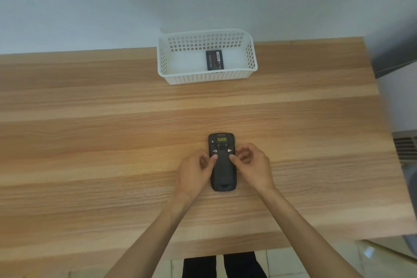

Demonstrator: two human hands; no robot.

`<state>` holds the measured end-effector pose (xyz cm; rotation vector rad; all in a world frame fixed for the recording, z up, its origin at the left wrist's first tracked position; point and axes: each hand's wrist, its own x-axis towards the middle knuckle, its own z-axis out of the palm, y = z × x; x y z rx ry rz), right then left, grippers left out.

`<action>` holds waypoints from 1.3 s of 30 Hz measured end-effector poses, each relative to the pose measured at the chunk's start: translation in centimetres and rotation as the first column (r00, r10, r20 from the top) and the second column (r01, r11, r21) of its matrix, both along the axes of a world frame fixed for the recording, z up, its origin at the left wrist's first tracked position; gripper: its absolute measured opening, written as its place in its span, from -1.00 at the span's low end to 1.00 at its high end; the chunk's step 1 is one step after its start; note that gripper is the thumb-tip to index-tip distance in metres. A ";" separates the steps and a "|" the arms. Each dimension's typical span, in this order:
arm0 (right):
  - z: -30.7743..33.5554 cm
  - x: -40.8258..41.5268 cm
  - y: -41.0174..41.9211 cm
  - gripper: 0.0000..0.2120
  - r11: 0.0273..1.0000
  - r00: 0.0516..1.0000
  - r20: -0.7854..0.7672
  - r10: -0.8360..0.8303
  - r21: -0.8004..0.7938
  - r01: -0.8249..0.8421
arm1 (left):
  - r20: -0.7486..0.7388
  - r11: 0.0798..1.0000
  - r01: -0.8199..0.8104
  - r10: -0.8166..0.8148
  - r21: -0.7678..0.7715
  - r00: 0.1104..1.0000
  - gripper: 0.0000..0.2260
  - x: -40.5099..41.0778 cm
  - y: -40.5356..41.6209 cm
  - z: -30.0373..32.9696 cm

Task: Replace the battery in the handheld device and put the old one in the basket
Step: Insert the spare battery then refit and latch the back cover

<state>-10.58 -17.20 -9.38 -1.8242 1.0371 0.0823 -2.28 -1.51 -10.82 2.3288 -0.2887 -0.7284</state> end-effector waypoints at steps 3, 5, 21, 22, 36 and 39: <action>-0.4 -0.4 0.2 -0.84 0.999 0.999 -0.002 -0.033 0.021 0.033 | -0.096 0.999 -0.033 0.033 0.004 0.995 -0.64 -0.2 -0.2 0.0; -0.6 -0.3 0.2 -0.83 0.998 0.998 -0.011 -0.055 0.022 0.055 | -0.155 0.998 -0.057 0.054 -0.010 0.986 -0.62 0.0 -0.3 0.2; -0.1 -1.0 0.0 -0.70 0.998 0.999 -0.019 0.040 0.043 -0.039 | -0.257 0.997 -0.018 -0.003 -0.076 0.966 -0.73 0.2 0.7 1.6; -0.1 -1.1 0.1 -0.69 0.999 0.999 -0.017 0.034 0.040 -0.034 | -0.249 0.997 -0.026 0.006 -0.079 0.968 -0.73 0.2 0.7 1.4; -0.2 -2.6 0.4 -0.52 0.991 0.995 0.012 0.102 0.090 -0.103 | -0.137 0.986 0.038 -0.061 -0.164 0.989 -0.82 -0.9 2.0 0.2; 0.1 -3.1 1.0 -0.54 0.994 0.995 0.020 0.100 0.037 -0.101 | -0.090 0.985 0.009 -0.024 -0.172 0.996 -0.83 -1.6 2.1 0.0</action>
